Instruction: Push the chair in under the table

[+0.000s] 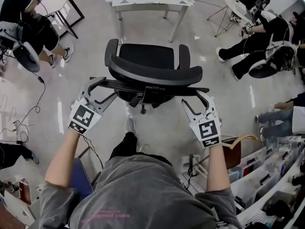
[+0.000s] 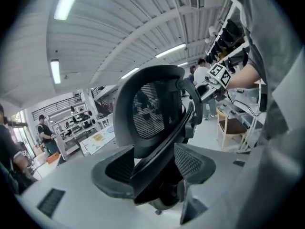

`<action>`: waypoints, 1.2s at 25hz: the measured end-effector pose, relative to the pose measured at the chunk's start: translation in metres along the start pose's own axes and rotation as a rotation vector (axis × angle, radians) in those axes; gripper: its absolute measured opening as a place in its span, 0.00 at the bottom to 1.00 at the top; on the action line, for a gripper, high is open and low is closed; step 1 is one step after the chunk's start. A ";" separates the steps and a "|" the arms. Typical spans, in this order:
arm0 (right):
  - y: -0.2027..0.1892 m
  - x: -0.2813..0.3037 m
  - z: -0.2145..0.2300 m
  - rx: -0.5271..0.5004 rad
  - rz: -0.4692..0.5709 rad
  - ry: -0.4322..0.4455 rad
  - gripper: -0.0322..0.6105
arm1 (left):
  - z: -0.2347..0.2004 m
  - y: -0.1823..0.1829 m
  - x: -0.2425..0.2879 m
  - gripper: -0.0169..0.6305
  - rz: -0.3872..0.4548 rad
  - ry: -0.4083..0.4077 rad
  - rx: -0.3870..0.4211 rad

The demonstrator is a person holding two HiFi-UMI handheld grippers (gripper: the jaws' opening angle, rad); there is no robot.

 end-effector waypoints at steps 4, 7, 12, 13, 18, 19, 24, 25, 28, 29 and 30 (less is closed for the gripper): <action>-0.011 0.020 0.003 -0.124 -0.119 0.023 0.37 | -0.010 -0.008 0.015 0.43 -0.084 -0.026 0.136; -0.017 0.028 0.004 -0.231 -0.172 0.027 0.37 | -0.011 -0.012 0.023 0.43 -0.120 -0.037 0.245; -0.016 0.044 0.005 -0.357 -0.227 0.071 0.37 | -0.022 -0.018 0.032 0.43 -0.189 -0.040 0.352; -0.017 0.045 0.003 -0.381 -0.238 0.078 0.37 | -0.022 -0.020 0.033 0.43 -0.201 -0.036 0.373; -0.022 0.054 0.001 -0.486 -0.285 0.073 0.37 | -0.023 -0.022 0.036 0.39 -0.236 -0.025 0.429; -0.022 0.056 0.002 -0.493 -0.287 0.071 0.37 | -0.025 -0.022 0.037 0.39 -0.246 -0.026 0.435; -0.021 0.057 0.003 -0.513 -0.287 0.076 0.37 | -0.027 -0.022 0.041 0.38 -0.294 -0.030 0.445; -0.020 0.058 0.004 -0.513 -0.287 0.078 0.37 | -0.028 -0.022 0.041 0.38 -0.302 -0.033 0.446; -0.019 0.059 0.004 -0.512 -0.290 0.076 0.37 | -0.030 -0.021 0.041 0.38 -0.319 -0.041 0.455; -0.019 0.060 0.004 -0.512 -0.292 0.074 0.37 | -0.030 -0.021 0.042 0.37 -0.324 -0.041 0.458; -0.019 0.061 0.005 -0.512 -0.295 0.073 0.37 | -0.031 -0.020 0.043 0.37 -0.327 -0.041 0.462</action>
Point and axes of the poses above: the fingertips, and each gripper's own axes: x forward along the fingers, z to its right, y out of its top, the point moved 4 cm from there along -x, backward along the fingers, and after that the axes turned 10 degrees about -x, right-handed, at the moved point
